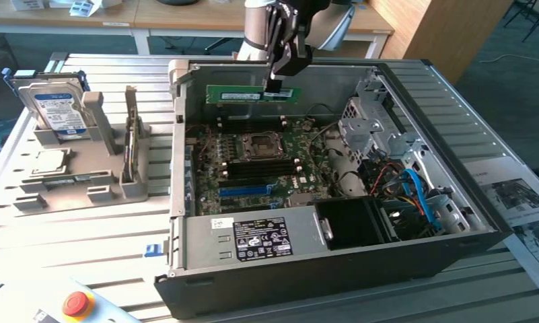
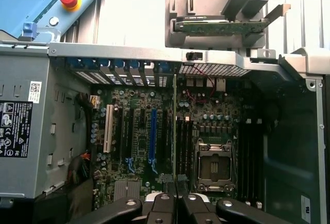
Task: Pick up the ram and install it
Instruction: 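Pick up the ram and move it above insertion slot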
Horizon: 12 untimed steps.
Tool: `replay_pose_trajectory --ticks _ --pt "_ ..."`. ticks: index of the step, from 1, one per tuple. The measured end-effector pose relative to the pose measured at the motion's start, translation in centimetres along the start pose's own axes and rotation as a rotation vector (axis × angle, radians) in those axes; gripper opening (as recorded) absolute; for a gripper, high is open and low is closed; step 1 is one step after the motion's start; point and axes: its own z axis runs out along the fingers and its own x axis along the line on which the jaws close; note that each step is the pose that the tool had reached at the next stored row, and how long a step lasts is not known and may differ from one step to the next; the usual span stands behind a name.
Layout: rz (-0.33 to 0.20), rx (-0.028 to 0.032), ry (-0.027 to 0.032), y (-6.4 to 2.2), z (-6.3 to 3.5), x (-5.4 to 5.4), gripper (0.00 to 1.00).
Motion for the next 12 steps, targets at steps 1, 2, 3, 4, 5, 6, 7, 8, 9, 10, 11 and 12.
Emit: replay_pose_trajectory --ticks 1,2,3,4,5,6,7,8,9,10,11,12 --pt "0.000 0.0001 0.0001 -0.05 -0.01 0.00 0.12" --pt "0.000 0.0002 0.0002 -0.10 -0.02 -0.01 0.12" --pt "0.000 0.0003 0.0002 -0.12 -0.03 -0.02 0.12" --pt "0.000 0.0004 0.0001 -0.12 -0.02 -0.02 0.12" --pt "0.000 0.0004 0.0000 -0.12 -0.02 -0.02 0.12" --pt "0.000 0.0005 0.0000 -0.12 -0.02 -0.02 0.12" --pt "0.000 0.0004 0.0000 -0.13 -0.02 -0.02 0.12" --pt "0.000 0.0005 -0.0002 -0.13 0.00 -0.02 0.12" --pt "0.000 0.0006 -0.0003 -0.14 0.06 -0.02 0.12" --pt "0.000 0.0005 -0.0001 -0.14 0.11 -0.02 0.12" --pt "0.000 0.0004 0.0000 -0.15 0.18 -0.02 0.12" --pt "0.000 0.0004 0.0000 -0.16 0.25 -0.02 0.12"
